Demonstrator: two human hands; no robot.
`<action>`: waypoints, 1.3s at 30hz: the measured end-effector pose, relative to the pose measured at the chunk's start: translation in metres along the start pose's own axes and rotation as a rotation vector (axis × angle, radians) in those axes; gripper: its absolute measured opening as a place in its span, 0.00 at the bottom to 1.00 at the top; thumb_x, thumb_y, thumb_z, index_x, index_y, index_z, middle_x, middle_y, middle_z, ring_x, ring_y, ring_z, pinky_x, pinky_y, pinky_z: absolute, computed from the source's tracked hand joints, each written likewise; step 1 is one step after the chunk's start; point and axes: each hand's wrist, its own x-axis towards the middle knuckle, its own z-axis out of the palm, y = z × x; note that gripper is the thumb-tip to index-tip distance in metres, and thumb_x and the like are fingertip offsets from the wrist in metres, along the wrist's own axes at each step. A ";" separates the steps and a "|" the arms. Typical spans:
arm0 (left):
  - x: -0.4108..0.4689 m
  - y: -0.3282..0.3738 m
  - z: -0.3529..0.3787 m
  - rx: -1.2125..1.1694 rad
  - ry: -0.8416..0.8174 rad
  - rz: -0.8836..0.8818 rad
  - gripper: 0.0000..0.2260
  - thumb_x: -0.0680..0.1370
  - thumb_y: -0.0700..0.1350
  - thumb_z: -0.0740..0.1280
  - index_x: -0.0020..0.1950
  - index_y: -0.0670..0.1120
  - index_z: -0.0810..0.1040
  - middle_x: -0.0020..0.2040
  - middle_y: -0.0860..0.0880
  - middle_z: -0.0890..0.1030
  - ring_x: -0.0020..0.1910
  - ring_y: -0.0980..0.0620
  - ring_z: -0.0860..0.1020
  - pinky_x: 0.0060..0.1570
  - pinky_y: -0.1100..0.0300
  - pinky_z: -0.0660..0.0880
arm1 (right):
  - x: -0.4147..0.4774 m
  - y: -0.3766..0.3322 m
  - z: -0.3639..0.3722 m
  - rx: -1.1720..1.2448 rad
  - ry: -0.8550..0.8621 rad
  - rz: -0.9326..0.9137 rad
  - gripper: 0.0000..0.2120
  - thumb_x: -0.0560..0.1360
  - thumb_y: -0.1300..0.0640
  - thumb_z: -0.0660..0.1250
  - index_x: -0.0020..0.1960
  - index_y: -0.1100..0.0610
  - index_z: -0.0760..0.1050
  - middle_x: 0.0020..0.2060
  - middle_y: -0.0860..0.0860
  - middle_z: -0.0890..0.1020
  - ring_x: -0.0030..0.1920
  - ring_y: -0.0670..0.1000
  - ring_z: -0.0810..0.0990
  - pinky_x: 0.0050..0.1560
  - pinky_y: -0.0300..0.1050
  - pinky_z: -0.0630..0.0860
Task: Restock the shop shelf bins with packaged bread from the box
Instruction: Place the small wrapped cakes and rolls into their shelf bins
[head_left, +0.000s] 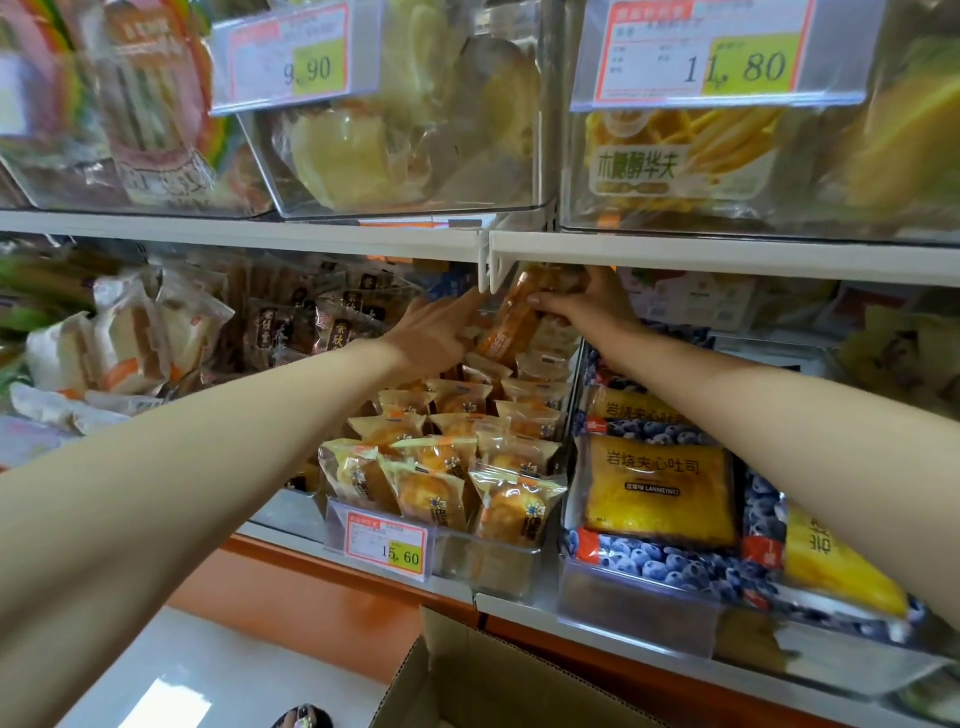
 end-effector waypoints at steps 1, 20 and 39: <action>-0.001 -0.001 0.000 0.012 -0.003 -0.005 0.32 0.76 0.38 0.61 0.76 0.51 0.51 0.67 0.49 0.74 0.68 0.47 0.67 0.70 0.46 0.52 | 0.001 0.001 0.001 -0.013 -0.001 0.004 0.23 0.70 0.61 0.74 0.62 0.60 0.70 0.55 0.55 0.78 0.53 0.50 0.77 0.53 0.43 0.77; -0.005 -0.006 0.013 0.337 0.157 0.162 0.19 0.81 0.46 0.56 0.73 0.53 0.64 0.73 0.53 0.65 0.71 0.50 0.61 0.66 0.53 0.52 | 0.003 0.025 -0.012 -0.353 -0.130 -0.071 0.13 0.76 0.69 0.64 0.57 0.58 0.79 0.55 0.54 0.81 0.58 0.50 0.78 0.56 0.36 0.72; 0.059 0.023 0.032 0.151 0.016 -0.151 0.11 0.78 0.50 0.64 0.59 0.54 0.77 0.65 0.51 0.74 0.67 0.46 0.68 0.67 0.49 0.58 | 0.008 0.031 -0.039 -0.687 -0.179 -0.127 0.09 0.75 0.61 0.69 0.55 0.60 0.81 0.55 0.55 0.82 0.57 0.52 0.79 0.56 0.37 0.68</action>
